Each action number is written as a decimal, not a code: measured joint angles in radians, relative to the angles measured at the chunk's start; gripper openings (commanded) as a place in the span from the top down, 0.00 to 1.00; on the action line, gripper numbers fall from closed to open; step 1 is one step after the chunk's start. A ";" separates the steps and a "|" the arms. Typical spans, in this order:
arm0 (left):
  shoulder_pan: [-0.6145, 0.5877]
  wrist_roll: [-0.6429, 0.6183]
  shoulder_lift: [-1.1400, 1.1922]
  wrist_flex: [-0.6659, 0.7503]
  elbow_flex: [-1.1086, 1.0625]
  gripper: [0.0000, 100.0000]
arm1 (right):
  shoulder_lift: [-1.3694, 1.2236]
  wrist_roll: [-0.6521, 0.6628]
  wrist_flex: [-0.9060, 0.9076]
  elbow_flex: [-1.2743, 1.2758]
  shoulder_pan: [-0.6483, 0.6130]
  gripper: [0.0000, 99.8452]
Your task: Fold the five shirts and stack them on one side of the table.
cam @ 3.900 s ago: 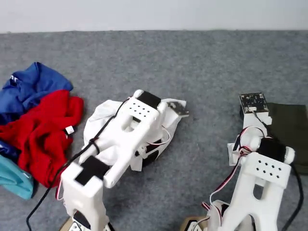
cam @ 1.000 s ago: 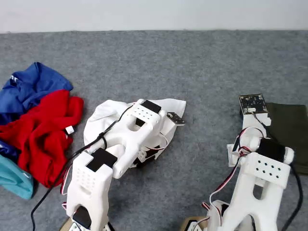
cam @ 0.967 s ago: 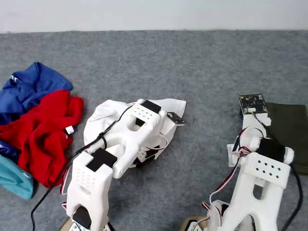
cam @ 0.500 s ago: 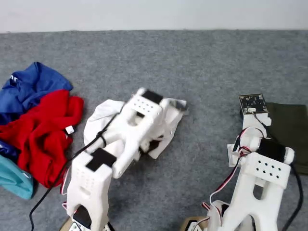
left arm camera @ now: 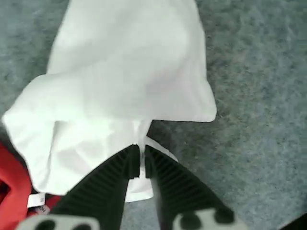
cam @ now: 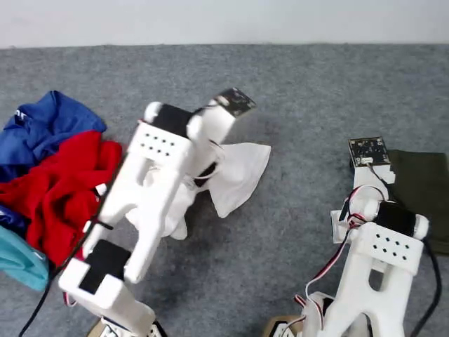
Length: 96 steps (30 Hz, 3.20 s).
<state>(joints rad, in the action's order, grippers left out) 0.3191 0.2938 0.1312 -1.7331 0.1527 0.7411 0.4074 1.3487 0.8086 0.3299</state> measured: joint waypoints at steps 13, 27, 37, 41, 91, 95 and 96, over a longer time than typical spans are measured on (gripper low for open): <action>-0.020 0.003 -0.364 -0.005 0.006 0.99 | 0.000 0.000 -0.012 0.000 0.000 0.85; -0.170 0.005 -0.815 -0.009 0.025 0.98 | 0.000 -0.002 -0.012 0.000 -0.331 0.85; -0.324 0.005 -0.888 -0.011 0.026 0.98 | 0.000 -0.081 -0.133 0.000 -0.331 0.85; -0.333 0.005 -0.904 -0.011 -0.049 0.98 | -0.046 -0.143 -0.227 -0.006 -0.325 0.81; -0.341 0.146 -0.893 0.164 -0.977 0.91 | -1.327 -0.091 0.402 -1.217 -1.016 0.94; -0.341 0.146 -0.893 0.164 -0.977 0.91 | -1.327 -0.091 0.402 -1.215 -1.016 0.94; -0.341 0.146 -0.893 0.164 -0.977 0.91 | -1.327 -0.091 0.402 -1.215 -1.016 0.94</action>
<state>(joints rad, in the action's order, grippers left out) -0.0215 0.4396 -0.7618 -1.5689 -0.8247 -0.5861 0.3168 1.7507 -0.4066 -0.6859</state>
